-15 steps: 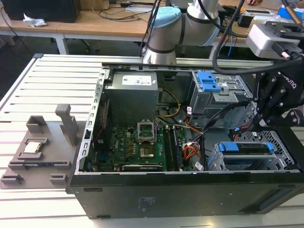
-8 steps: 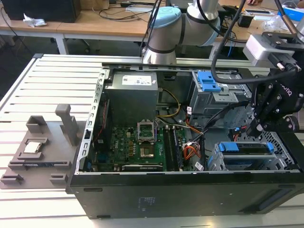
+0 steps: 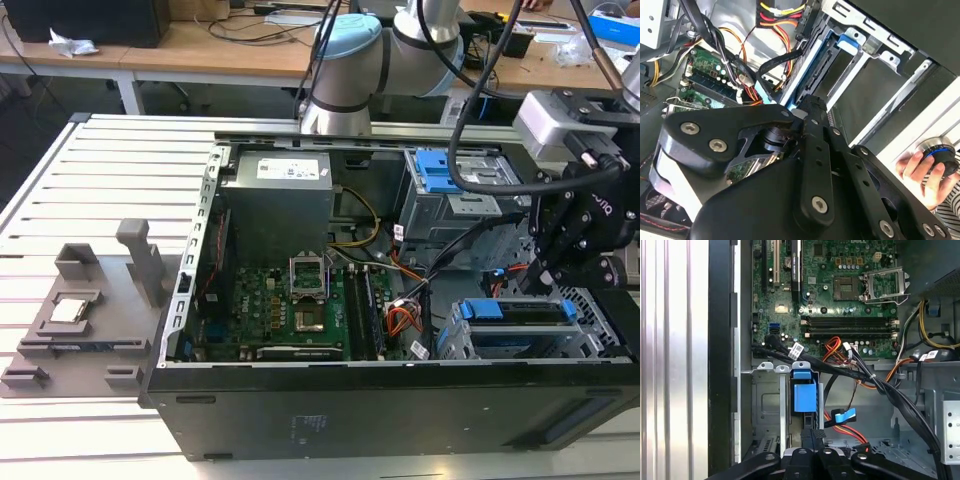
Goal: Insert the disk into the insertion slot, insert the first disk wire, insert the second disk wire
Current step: 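Insert the disk into the insertion slot, then insert the first disk wire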
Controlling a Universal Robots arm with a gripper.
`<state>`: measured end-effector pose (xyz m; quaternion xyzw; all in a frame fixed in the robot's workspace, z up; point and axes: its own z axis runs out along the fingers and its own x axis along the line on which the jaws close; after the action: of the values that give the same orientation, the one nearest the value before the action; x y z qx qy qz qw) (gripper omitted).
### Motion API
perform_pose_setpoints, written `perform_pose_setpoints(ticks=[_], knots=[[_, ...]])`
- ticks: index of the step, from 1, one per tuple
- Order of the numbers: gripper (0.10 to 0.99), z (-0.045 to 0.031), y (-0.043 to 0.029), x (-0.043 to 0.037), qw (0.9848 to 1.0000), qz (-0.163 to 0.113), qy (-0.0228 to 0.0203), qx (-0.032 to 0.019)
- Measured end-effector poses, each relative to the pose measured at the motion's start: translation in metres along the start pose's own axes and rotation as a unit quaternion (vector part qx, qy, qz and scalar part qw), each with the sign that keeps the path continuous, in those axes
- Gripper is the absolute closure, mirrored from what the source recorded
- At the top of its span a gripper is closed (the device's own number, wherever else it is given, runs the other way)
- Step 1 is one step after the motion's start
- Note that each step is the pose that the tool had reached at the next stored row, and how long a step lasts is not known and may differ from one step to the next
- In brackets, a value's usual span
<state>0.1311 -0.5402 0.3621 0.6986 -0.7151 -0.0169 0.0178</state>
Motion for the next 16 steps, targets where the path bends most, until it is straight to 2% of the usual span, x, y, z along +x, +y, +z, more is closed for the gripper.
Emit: perform_pose_setpoints(ticks=[3, 16], knots=[[0.98, 0.0038, -0.0066, -0.0002, 1.0, 0.0, 0.0001, 0.0], [0.98, 0.0039, -0.0071, -0.0002, 1.0, 0.0, 0.0, 0.0]])
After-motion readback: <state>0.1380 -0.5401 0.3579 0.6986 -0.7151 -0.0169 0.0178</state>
